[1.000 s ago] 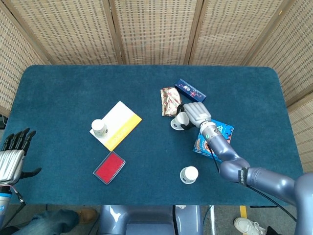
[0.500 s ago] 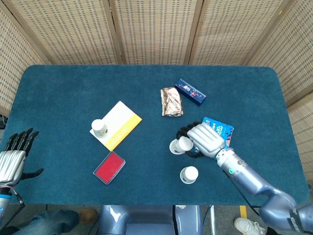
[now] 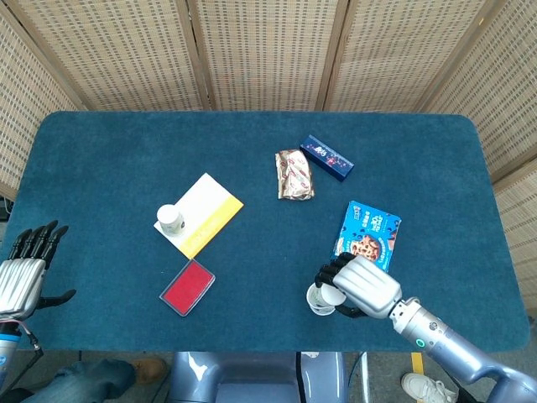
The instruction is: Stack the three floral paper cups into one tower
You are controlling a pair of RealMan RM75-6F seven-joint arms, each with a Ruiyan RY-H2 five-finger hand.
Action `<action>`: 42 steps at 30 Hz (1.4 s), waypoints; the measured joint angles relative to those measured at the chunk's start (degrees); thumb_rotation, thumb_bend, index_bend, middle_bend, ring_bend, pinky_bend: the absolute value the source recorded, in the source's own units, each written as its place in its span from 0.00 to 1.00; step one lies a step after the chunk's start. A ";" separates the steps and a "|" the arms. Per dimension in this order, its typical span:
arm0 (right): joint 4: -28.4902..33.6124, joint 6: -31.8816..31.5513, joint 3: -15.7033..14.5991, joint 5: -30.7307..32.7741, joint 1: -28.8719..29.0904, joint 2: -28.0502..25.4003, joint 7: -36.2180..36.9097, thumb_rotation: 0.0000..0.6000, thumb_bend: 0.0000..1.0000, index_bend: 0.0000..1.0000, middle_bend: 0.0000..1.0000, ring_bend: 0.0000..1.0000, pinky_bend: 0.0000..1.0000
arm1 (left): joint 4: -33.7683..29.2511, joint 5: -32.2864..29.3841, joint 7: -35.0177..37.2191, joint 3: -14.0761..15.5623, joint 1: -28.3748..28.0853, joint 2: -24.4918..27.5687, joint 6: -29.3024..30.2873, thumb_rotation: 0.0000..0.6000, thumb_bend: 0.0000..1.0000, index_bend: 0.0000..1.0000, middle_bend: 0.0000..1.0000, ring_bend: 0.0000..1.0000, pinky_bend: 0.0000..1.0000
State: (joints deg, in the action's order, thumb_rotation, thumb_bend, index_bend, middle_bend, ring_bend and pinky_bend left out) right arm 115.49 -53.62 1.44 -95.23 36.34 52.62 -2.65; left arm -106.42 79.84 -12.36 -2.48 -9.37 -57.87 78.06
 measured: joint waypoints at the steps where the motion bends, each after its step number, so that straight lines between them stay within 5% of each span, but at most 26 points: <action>1: -0.07 0.20 -0.03 0.15 0.02 0.11 -0.23 1.00 0.49 0.44 0.49 0.41 0.38 | -0.01 -0.01 -0.07 0.02 -0.01 0.00 -0.01 1.00 0.00 0.00 0.00 0.00 0.00; 21: -1.03 2.94 -0.85 2.81 0.17 0.61 -2.53 1.00 0.47 0.43 0.47 0.41 0.38 | -0.18 0.11 -0.51 0.33 -0.05 -0.15 0.11 1.00 0.00 0.00 0.00 0.00 0.00; 24: -1.13 2.97 -0.92 2.52 0.23 0.65 -1.90 1.00 0.24 0.29 0.35 0.32 0.32 | -0.24 0.17 -0.54 0.35 0.00 -0.16 0.27 1.00 0.00 0.00 0.00 0.00 0.00; 26: -1.30 3.07 -1.10 2.04 0.29 0.63 -1.75 1.00 0.03 0.09 0.14 0.14 0.14 | -0.23 0.19 -0.62 0.34 0.03 -0.19 0.37 1.00 0.00 0.00 0.00 0.00 0.00; 27: -1.27 3.43 -1.26 1.95 0.38 0.47 -1.77 1.00 0.00 0.05 0.09 0.08 0.08 | -0.23 0.13 -0.66 0.34 0.02 -0.21 0.33 1.00 0.00 0.00 0.00 0.00 0.00; 30: -0.73 5.37 -1.69 2.55 0.74 -0.57 -1.99 1.00 0.00 0.00 0.01 0.00 0.00 | -0.27 0.02 -0.78 0.35 -0.04 -0.26 0.22 1.00 0.00 0.00 0.00 0.00 0.00; 42: -1.06 2.06 -1.63 2.47 -0.73 -2.09 -3.34 1.00 0.00 0.00 0.00 0.00 0.00 | -0.09 -0.26 -0.75 0.17 0.00 -0.31 0.52 1.00 0.00 0.00 0.00 0.00 0.00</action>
State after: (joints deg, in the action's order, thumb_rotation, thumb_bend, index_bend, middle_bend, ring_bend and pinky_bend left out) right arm 114.43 -51.56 -0.19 -92.76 35.61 50.53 -5.99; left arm -106.52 79.58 -13.12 -2.31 -9.37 -58.17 78.58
